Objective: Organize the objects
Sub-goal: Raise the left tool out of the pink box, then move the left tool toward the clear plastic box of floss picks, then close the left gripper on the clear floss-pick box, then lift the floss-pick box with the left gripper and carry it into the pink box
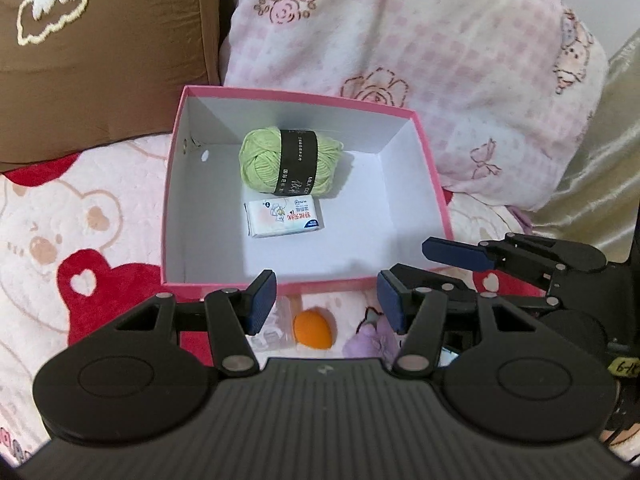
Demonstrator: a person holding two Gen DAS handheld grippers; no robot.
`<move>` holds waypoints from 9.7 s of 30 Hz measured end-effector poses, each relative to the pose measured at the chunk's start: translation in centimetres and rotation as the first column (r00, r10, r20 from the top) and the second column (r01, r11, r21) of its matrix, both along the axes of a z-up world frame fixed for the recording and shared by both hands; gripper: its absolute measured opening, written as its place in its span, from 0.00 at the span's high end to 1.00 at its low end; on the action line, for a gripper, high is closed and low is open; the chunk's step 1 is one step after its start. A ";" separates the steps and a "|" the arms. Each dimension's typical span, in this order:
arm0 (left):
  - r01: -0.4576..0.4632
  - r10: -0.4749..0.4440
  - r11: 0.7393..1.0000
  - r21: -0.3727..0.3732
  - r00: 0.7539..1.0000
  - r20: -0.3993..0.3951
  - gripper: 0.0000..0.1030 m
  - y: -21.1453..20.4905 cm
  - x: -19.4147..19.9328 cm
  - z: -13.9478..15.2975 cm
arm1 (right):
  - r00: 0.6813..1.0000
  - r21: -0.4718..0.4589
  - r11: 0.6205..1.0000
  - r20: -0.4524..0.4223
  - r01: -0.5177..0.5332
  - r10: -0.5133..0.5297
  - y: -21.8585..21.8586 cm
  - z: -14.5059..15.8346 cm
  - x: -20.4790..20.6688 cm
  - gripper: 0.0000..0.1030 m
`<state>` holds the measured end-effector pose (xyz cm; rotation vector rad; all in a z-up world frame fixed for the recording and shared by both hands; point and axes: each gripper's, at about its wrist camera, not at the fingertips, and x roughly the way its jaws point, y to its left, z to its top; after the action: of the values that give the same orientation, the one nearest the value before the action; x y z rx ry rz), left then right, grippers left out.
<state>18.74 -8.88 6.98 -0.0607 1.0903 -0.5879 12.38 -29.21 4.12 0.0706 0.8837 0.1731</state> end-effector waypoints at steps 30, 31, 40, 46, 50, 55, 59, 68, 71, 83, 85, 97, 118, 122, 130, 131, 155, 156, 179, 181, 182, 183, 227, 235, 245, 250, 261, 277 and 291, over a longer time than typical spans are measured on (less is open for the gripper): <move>0.024 -0.024 1.000 -0.005 0.999 0.048 0.09 4.8 -9.5 3.9 | 0.999 -0.026 0.999 -0.014 0.047 -0.048 3.3 3.2 -12.4 0.14; 0.022 -0.022 1.000 -0.002 0.999 0.044 0.06 4.9 -9.6 3.7 | 0.999 -0.032 0.998 -0.015 0.048 -0.048 3.4 3.3 -12.6 0.14; 0.028 -0.030 0.999 0.043 0.999 0.042 0.03 5.7 -10.7 2.6 | 0.999 -0.061 0.998 -0.025 0.024 -0.026 4.6 3.4 -13.8 0.14; -0.006 0.006 1.000 0.005 0.999 0.049 0.03 7.3 -11.5 2.5 | 0.999 -0.052 0.999 -0.032 -0.007 0.005 5.6 3.3 -14.3 0.14; 0.002 -0.002 1.000 0.008 0.999 0.052 0.03 7.8 -11.8 1.9 | 0.999 -0.047 0.998 -0.031 -0.034 0.033 6.6 3.3 -14.6 0.14; 0.010 -0.012 1.000 0.028 0.998 0.058 0.03 8.2 -11.8 0.4 | 0.997 -0.017 0.997 -0.015 -0.072 0.071 8.1 2.6 -14.6 0.14; 0.014 -0.015 0.999 0.052 1.000 0.024 0.03 8.6 -11.1 -1.5 | 0.997 -0.003 0.997 -0.033 -0.076 0.076 9.4 1.5 -14.3 0.14; 0.010 -0.010 1.000 0.003 0.999 0.033 0.05 9.7 -9.8 -4.8 | 0.995 0.047 0.995 -0.043 -0.093 0.095 11.5 -1.2 -13.3 0.15; 0.010 -0.009 1.000 -0.018 0.999 0.034 0.05 10.4 -9.6 -4.5 | 0.997 0.069 0.995 -0.011 -0.074 0.075 11.6 -1.4 -13.0 0.15; 0.050 -0.047 0.998 -0.025 0.992 0.116 0.06 10.3 -9.0 -5.9 | 0.995 0.045 0.996 0.077 -0.073 0.070 11.8 -3.2 -12.0 0.15; 0.035 -0.033 0.999 -0.019 0.993 0.118 0.06 10.3 -8.7 -6.8 | 0.994 0.045 0.997 0.091 -0.070 0.066 11.6 -4.2 -11.8 0.15; 0.034 -0.022 0.998 -0.047 0.972 0.235 0.07 9.8 -8.3 -10.4 | 0.974 -0.218 0.973 0.193 -0.078 0.121 13.9 -10.8 -9.8 0.15; -0.018 0.033 0.994 -0.111 0.990 0.137 0.23 8.9 -4.5 -18.1 | 0.994 -0.099 0.995 0.101 -0.033 0.043 12.0 -15.9 -6.5 0.21; -0.001 0.022 0.994 -0.110 0.982 0.187 0.28 8.5 -4.2 -18.4 | 0.995 -0.091 0.996 0.096 -0.018 0.027 11.7 -16.5 -5.6 0.23; 0.019 0.008 0.985 -0.171 0.987 0.158 0.41 7.2 -3.0 -18.7 | 0.993 -0.184 0.983 0.110 -0.020 0.041 12.4 -17.3 -4.9 0.27; 0.015 0.010 0.984 -0.177 0.990 0.138 0.43 7.1 -2.9 -18.9 | 0.993 -0.183 0.983 0.114 -0.020 0.041 12.4 -17.3 -4.9 0.27; -0.058 0.054 0.990 -0.128 0.998 -0.031 0.45 9.6 -4.4 -18.1 | 0.987 -0.130 0.979 0.014 -0.158 0.162 14.1 -16.8 -7.4 0.24; -0.074 0.071 0.986 -0.147 0.997 -0.026 0.45 9.8 -4.1 -18.3 | 0.988 -0.120 0.981 0.014 -0.152 0.155 13.9 -16.7 -7.3 0.24; -0.195 0.160 0.959 -0.204 0.971 -0.176 0.61 10.7 -2.2 -20.4 | 1.000 -0.012 1.000 0.020 0.016 -0.016 13.2 -16.7 -5.1 0.08; -0.185 0.154 0.963 -0.198 0.974 -0.163 0.61 10.6 -2.3 -20.5 | 1.000 -0.035 0.999 0.023 0.016 -0.016 14.0 -16.9 -4.7 0.08; -0.184 0.154 0.963 -0.197 0.975 -0.161 0.61 10.5 -2.3 -20.4 | 1.000 -0.042 0.999 0.023 0.016 -0.015 14.1 -17.0 -4.8 0.08; -0.182 0.152 0.964 -0.194 0.975 -0.160 0.62 10.5 -2.4 -20.3 | 1.000 -0.045 0.999 0.025 0.017 -0.016 14.1 -17.0 -4.8 0.08; -0.037 0.027 0.987 -0.155 0.998 -0.061 0.61 9.9 -10.4 -8.5 | 1.000 -0.084 0.996 0.006 -0.004 0.005 14.5 -7.2 -10.3 0.08; -0.019 0.016 0.988 -0.156 1.000 -0.017 0.61 10.1 -12.5 -5.6 | 1.000 -0.067 0.998 0.017 -0.008 0.010 14.2 -4.5 -11.9 0.08; 0.047 -0.044 0.989 -0.141 0.999 0.028 0.59 8.6 -13.2 -2.5 | 1.000 -0.052 0.999 0.019 0.008 -0.007 13.2 -1.5 -12.8 0.08; 0.066 -0.061 0.987 -0.145 0.997 0.039 0.59 7.8 -13.4 -1.4 | 1.000 -0.043 0.999 0.002 0.014 -0.014 12.3 -0.3 -12.7 0.08; 0.129 -0.123 0.985 -0.117 0.991 0.055 0.58 5.3 -11.6 2.2 | 1.000 -0.096 0.995 0.014 0.025 -0.024 11.2 2.7 -12.1 0.08; 0.112 -0.093 0.978 -0.175 0.989 0.114 0.57 0.7 -5.9 4.2 | 0.985 -0.075 0.992 0.150 0.099 -0.087 6.6 4.8 -8.6 0.09; 0.038 -0.034 0.974 -0.225 0.999 0.021 0.56 -2.7 2.2 -0.7 | 0.994 -0.107 0.993 0.103 0.058 -0.047 2.6 2.1 -0.8 0.08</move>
<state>20.89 -11.55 6.32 -0.2330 1.0061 -0.7421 11.63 -26.64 6.20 -0.0171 0.7889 0.0780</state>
